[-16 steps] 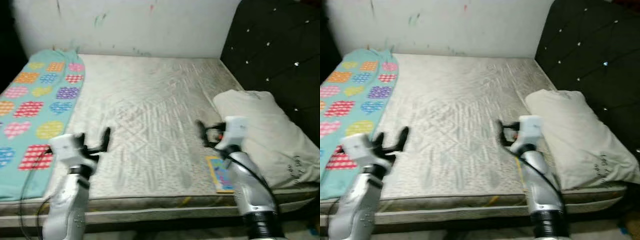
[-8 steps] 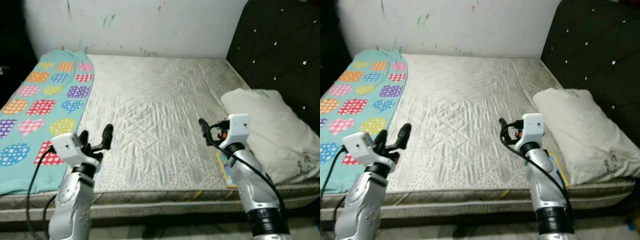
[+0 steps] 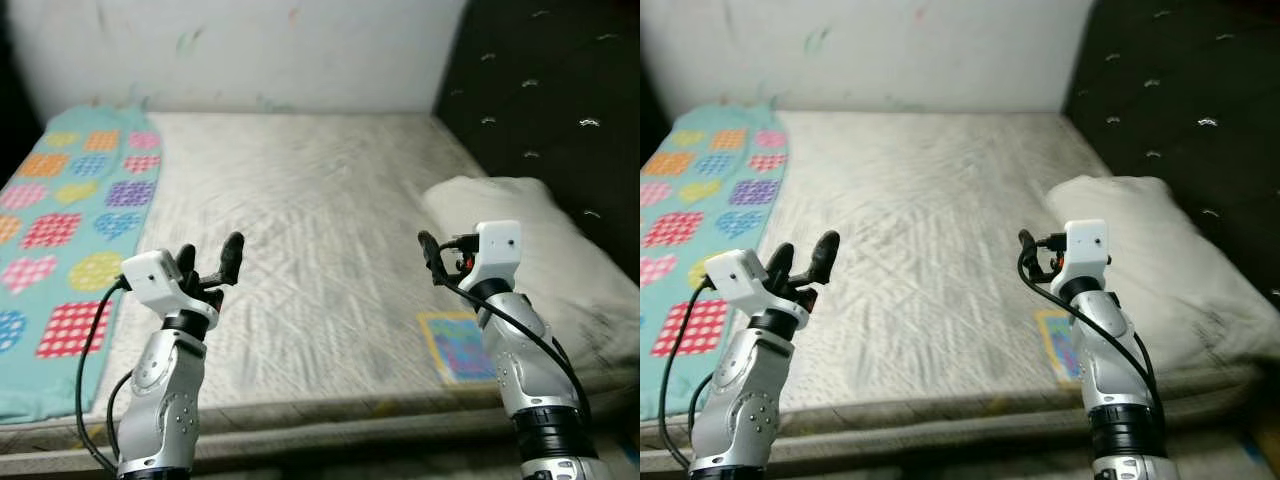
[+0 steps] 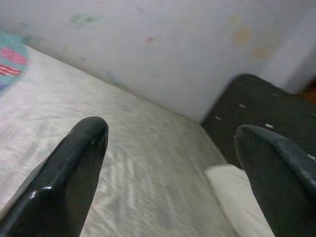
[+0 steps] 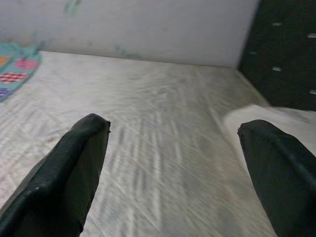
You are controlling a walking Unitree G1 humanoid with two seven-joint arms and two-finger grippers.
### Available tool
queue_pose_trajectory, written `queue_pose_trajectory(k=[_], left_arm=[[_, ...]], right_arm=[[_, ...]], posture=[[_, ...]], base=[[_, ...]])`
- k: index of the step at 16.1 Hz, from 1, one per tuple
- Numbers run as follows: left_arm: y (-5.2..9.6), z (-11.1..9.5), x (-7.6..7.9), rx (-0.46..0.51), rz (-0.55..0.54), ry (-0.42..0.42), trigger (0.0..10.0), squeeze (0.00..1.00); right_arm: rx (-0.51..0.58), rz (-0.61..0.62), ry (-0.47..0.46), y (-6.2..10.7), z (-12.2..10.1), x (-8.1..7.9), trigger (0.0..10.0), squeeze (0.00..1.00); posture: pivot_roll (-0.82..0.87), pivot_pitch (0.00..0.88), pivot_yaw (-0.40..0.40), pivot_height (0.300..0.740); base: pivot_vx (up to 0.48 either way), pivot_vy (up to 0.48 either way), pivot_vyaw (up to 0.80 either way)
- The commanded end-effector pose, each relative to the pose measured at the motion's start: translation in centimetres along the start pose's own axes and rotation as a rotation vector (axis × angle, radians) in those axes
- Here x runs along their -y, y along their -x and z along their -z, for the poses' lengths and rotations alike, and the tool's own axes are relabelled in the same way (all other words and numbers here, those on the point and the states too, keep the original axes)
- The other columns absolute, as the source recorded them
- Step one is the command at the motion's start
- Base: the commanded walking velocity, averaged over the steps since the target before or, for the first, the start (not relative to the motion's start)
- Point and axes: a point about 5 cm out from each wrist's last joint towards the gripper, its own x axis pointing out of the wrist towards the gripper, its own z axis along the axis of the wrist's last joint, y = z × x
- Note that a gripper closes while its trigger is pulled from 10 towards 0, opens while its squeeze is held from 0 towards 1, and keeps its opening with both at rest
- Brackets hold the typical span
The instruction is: Clean up the room
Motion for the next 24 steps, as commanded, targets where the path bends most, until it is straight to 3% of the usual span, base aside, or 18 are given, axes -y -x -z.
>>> queue_pose_trajectory(k=[1, 5, 20, 24], left_arm=[[-0.02, -0.08, -0.75, -0.002, -0.032, -0.016, 10.0, 0.0], [-0.12, 0.24, -1.07, -0.02, -0.08, -0.035, 10.0, 0.0], [0.05, 0.55, -1.03, -0.018, -0.077, 0.0, 10.0, 0.0], [-0.21, 0.82, -1.03, -0.031, -0.097, -0.017, 10.0, 0.0]], right_arm=[[0.038, -0.03, 0.008, -0.6, -0.94, -0.89, 10.0, 0.0], [0.045, -0.035, 0.009, -0.85, -1.04, -1.06, 10.0, 0.0], [0.042, -0.073, 0.08, -0.73, -0.66, -1.12, 10.0, 0.0], [0.044, -0.065, 0.045, -0.29, -0.64, -0.94, 10.0, 0.0]], posture=[[-0.02, 0.0, -0.06, 0.74], [-0.02, 0.0, -0.064, 0.74], [-0.03, 0.0, -0.058, 0.74], [-0.03, 0.0, -0.065, 0.74]], base=[[0.33, 0.0, 0.0], [0.0, 0.0, 0.0], [0.0, 0.471, 0.0], [0.0, 0.356, 0.0]])
